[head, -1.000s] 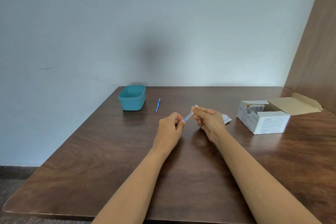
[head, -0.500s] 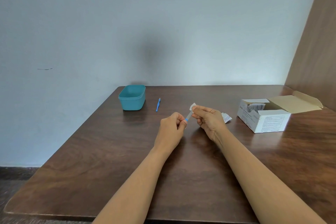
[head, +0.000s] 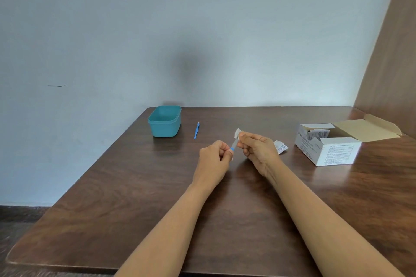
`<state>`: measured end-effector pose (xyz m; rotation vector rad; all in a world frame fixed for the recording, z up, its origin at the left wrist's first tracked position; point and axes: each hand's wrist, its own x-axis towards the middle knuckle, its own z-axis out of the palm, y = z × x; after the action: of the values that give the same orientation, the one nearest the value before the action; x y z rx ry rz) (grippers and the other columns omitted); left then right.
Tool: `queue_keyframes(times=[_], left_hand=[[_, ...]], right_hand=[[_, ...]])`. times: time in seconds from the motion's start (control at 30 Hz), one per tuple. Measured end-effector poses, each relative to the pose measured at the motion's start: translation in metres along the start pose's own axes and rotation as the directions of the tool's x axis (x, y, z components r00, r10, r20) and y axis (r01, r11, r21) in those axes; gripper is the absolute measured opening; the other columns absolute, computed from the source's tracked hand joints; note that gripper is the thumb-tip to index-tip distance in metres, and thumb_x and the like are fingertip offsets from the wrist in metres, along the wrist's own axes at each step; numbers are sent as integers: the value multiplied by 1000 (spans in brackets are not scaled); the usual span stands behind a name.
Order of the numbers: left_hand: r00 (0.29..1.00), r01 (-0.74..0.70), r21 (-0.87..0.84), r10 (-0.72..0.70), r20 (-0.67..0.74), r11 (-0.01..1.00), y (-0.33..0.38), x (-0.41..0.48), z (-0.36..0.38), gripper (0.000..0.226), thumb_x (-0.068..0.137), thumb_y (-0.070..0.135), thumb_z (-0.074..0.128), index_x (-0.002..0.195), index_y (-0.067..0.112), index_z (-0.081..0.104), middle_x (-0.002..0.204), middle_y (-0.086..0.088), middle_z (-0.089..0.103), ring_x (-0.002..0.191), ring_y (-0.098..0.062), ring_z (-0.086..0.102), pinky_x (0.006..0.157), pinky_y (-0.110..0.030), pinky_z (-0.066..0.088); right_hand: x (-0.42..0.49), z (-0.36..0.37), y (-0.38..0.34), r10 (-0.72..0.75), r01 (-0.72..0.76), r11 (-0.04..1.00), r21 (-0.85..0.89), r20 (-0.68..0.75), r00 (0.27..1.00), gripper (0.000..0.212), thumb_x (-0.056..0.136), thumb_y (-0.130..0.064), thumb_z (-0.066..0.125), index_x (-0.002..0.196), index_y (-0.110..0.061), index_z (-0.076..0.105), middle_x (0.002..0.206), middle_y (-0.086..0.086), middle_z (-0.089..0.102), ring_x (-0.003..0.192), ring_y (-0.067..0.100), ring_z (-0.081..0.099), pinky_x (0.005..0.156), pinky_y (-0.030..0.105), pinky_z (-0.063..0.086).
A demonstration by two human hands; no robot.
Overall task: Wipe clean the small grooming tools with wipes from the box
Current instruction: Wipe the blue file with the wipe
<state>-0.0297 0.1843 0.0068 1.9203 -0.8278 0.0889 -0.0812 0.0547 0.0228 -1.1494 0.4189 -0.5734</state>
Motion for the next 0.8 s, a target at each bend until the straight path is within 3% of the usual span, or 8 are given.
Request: queue_keyframes(times=[0.23, 0.47, 0.6, 0.7, 0.8], left_hand=[[999, -1, -30, -1, -39, 1000, -2, 1, -1, 9, 92, 20, 58, 84, 16, 63, 72, -5, 69, 69, -19, 65, 68, -32, 53], [1000, 22, -83, -24, -14, 996, 2, 5, 1, 8, 90, 21, 61, 87, 15, 65, 75, -1, 70, 71, -14, 67, 63, -15, 48], [1000, 6, -68, -5, 23, 998, 5, 3, 3, 9, 91, 24, 61, 85, 18, 63, 76, -1, 70, 71, -13, 66, 67, -22, 51], [1000, -11, -65, 12, 15, 998, 5, 1, 3, 10, 91, 24, 61, 84, 16, 63, 74, -2, 70, 70, -16, 66, 68, -27, 52], [1000, -11, -53, 9, -28, 999, 1, 1, 1, 9, 91, 21, 60, 86, 14, 63, 73, -4, 69, 69, -18, 65, 67, -28, 51]], right_hand=[[-8, 8, 3, -48, 86, 933, -349, 116, 992, 7, 79, -19, 75, 76, -13, 73, 65, 1, 68, 65, 10, 61, 58, 19, 39], [-8, 9, 3, -70, 59, 977, -204, -45, 997, 11, 82, -21, 73, 81, -10, 73, 58, -1, 62, 52, 4, 50, 56, 18, 39], [-4, 8, 3, -52, 45, 998, -52, -140, 989, 15, 83, -24, 73, 74, -12, 71, 59, 0, 58, 56, 9, 45, 57, 22, 38], [-1, 4, 4, -40, 34, 996, -79, -78, 996, 17, 82, -28, 73, 77, -11, 72, 58, -1, 57, 55, 8, 45, 56, 21, 38], [-2, 4, 6, -46, 61, 964, -260, 62, 997, 19, 80, -29, 75, 83, -10, 74, 64, 3, 61, 60, 9, 49, 59, 21, 38]])
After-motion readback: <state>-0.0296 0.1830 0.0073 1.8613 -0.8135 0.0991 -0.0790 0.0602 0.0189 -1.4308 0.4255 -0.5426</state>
